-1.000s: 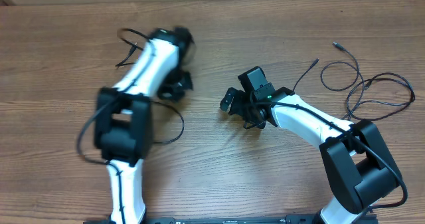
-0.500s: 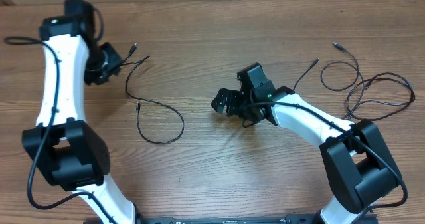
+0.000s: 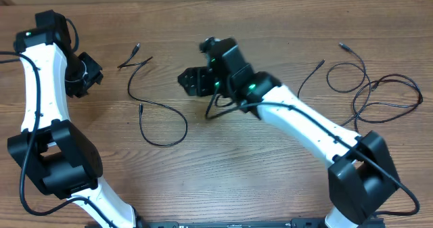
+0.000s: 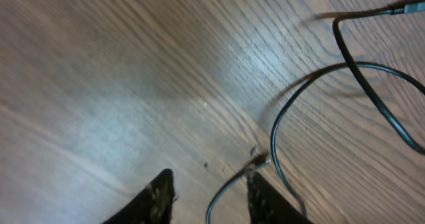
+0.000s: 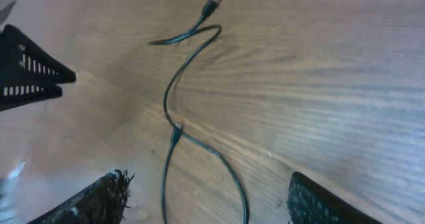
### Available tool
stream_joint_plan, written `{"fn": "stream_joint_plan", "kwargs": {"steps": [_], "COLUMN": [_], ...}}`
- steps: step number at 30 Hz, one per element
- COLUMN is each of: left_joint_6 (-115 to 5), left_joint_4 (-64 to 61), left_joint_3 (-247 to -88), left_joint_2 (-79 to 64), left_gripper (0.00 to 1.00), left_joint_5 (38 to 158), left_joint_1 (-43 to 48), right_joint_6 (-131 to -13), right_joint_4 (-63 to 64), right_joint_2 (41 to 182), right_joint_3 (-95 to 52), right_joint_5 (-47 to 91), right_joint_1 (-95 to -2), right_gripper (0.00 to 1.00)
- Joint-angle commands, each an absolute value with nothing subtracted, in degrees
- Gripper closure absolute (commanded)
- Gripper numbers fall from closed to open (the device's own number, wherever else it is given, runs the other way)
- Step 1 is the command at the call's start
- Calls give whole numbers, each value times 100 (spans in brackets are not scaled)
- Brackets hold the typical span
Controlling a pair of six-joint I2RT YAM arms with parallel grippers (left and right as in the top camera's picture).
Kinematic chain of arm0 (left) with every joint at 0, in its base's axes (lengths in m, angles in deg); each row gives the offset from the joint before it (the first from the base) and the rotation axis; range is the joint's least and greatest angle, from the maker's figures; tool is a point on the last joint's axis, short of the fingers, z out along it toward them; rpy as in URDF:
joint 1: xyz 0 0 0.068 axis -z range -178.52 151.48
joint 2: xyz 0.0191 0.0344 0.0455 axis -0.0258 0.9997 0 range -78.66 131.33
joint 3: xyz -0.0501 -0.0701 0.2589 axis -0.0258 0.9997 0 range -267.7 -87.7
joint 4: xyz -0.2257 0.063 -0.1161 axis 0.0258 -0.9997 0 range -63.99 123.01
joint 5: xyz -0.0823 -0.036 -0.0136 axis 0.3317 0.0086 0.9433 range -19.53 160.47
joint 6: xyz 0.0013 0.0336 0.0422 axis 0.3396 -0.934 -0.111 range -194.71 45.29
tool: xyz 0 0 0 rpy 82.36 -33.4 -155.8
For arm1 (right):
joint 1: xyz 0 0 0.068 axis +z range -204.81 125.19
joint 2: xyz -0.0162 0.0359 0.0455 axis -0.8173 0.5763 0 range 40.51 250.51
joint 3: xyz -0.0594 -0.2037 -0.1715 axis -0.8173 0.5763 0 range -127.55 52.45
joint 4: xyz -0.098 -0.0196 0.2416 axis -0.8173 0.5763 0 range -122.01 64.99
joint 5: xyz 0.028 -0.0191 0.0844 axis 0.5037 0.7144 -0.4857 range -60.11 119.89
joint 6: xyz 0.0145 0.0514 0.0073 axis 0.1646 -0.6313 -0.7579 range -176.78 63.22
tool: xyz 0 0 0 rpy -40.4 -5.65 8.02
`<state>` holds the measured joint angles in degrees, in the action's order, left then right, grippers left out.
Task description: Untangle cables
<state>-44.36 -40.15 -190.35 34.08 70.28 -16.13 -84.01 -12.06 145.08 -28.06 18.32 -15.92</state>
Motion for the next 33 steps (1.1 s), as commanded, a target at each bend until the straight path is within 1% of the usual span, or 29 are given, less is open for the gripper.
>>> {"fn": "stream_joint_plan", "kwargs": {"steps": [1,2,4,5,13,18,19,22,23,24,26,29,33], "left_joint_6": [-4342,-4342,-4345,-4371,-4430,-4430,-4430,-4428,-4423,-4426,-4432,-4454,-4450], "left_joint_4": [-3705,-3576,-3333,-3202,-1952,-1451,-1414,-1342,-1338,-1318,-1301,-1301,-1296], "left_joint_3": [-18576,-18450,-18214,-18085,-17005,-16539,-16489,-16430,-16430,-16430,-16430,-16430,-16430], "left_joint_2": [3448,3448,3448,3448,3448,3448,3448,3448,3448,3448,3448,3448,3448], "left_gripper": [66,64,53,50,48,48,51,75,81,84,87,92,93], "left_joint_5": [7216,7249,7247,7247,7242,7098,7092,7168,7304,7518,8014,8650,8718], "left_joint_1": [-1410,-1346,-1215,-1139,-546,-326,-308,-286,-286,-277,-227,-2,501], "right_joint_6": [-8331,-8335,-8462,-8521,-9004,-8999,-9002,-8999,-9002,-9002,-9023,-9152,-9148], "right_joint_4": [-1263,-1237,-1138,-1073,-295,361,444,700,778,848,1004,1257,1513], "right_joint_2": [14665,14683,14707,14709,14709,14709,14709,14709,14709,14709,14709,14709,14709], "right_joint_3": [-2841,-2841,-2837,-2833,-2830,-2824,-2824,-2817,-2817,-2815,-2813,-2813,-2811], "right_joint_5": [3069,3071,3071,3073,3069,3023,3023,2979,2975,2981,2979,2977,2981], "right_joint_1": [-1343,-1336,-1336,-1358,-1778,-2164,-2217,-2438,-2523,-2593,-2750,-2999,-3220], "right_gripper": [25,24,23,20,18,17,17,17,17,18,22,22,22]}}
